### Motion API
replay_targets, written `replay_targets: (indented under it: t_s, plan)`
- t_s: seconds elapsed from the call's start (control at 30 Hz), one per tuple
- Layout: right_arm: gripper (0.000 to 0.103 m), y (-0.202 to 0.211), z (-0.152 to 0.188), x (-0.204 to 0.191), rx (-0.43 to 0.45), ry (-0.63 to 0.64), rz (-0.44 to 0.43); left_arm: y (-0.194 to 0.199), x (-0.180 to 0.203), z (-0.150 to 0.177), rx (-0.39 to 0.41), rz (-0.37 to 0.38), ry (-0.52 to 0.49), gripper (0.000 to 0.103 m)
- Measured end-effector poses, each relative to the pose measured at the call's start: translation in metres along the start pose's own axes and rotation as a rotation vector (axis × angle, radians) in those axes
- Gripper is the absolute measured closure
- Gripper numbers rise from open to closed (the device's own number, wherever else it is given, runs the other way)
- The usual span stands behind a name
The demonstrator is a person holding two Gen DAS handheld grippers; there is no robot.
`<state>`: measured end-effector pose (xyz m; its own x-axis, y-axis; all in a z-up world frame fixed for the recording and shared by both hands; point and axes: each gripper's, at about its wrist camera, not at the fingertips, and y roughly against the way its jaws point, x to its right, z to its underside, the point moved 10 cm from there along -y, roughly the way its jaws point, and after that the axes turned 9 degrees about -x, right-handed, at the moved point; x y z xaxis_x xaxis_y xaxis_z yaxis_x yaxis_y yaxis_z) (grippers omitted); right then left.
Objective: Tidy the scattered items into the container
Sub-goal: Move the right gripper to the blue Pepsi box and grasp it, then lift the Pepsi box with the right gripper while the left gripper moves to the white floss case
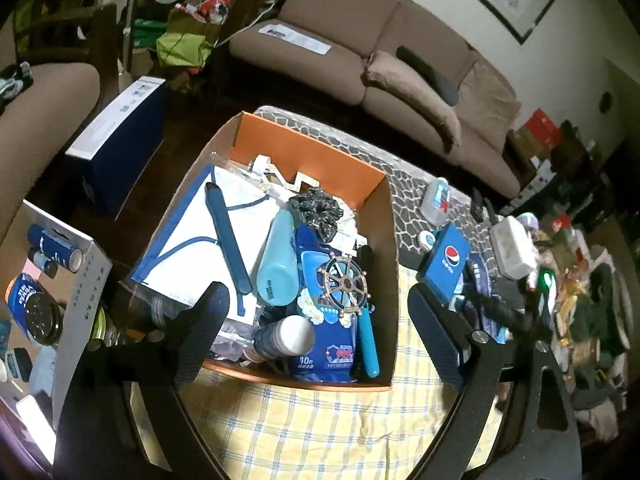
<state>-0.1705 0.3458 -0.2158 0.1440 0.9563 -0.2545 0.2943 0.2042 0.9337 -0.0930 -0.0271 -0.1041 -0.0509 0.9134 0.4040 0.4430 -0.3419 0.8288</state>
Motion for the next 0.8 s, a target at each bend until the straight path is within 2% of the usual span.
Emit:
replay_targets:
  t_s: [0.07, 0.1, 0.17, 0.3, 0.37, 0.4, 0.43, 0.5, 0.53, 0.63, 0.7, 0.8]
  plan:
    - [0.001, -0.019, -0.017, -0.012, -0.052, -0.036, -0.007, -0.005, 0.003, 0.001, -0.006, -0.012, -0.009, 0.013]
    - [0.001, -0.031, -0.025, -0.020, -0.088, -0.042, 0.014, -0.007, 0.004, 0.001, -0.010, -0.017, -0.012, 0.013]
    - [0.001, -0.049, -0.033, -0.027, -0.130, -0.040, 0.082, -0.012, 0.005, 0.001, -0.016, -0.026, -0.013, 0.013]
    - [0.001, -0.086, -0.036, -0.030, -0.217, -0.020, 0.273, -0.019, 0.007, 0.003, -0.033, -0.034, -0.014, 0.013]
    - [0.000, -0.092, -0.033, -0.023, -0.214, -0.059, 0.285, -0.019, 0.010, 0.003, -0.031, -0.035, -0.026, 0.013]
    - [0.000, -0.089, -0.034, -0.021, -0.181, -0.062, 0.289, -0.019, 0.010, 0.003, -0.030, -0.040, -0.034, 0.013]
    - [0.002, -0.087, -0.034, -0.020, -0.166, -0.065, 0.278, -0.019, 0.011, 0.004, -0.030, -0.047, -0.041, 0.013]
    - [0.016, -0.078, -0.030, -0.016, -0.141, -0.056, 0.261, -0.018, 0.012, 0.004, -0.030, -0.054, -0.050, 0.013]
    - [0.017, -0.074, -0.028, -0.015, -0.138, -0.047, 0.257, -0.018, 0.012, 0.004, -0.030, -0.051, -0.050, 0.013]
    - [0.018, -0.052, -0.013, -0.017, -0.138, -0.035, 0.105, -0.016, 0.012, 0.005, -0.027, -0.036, -0.044, 0.013]
    - [0.020, -0.019, -0.003, -0.013, -0.083, -0.001, 0.091, -0.014, 0.015, 0.006, -0.024, -0.011, -0.044, 0.013]
    - [0.024, 0.038, 0.019, -0.002, 0.004, 0.027, 0.012, -0.008, 0.026, 0.008, -0.011, 0.023, -0.077, 0.013]
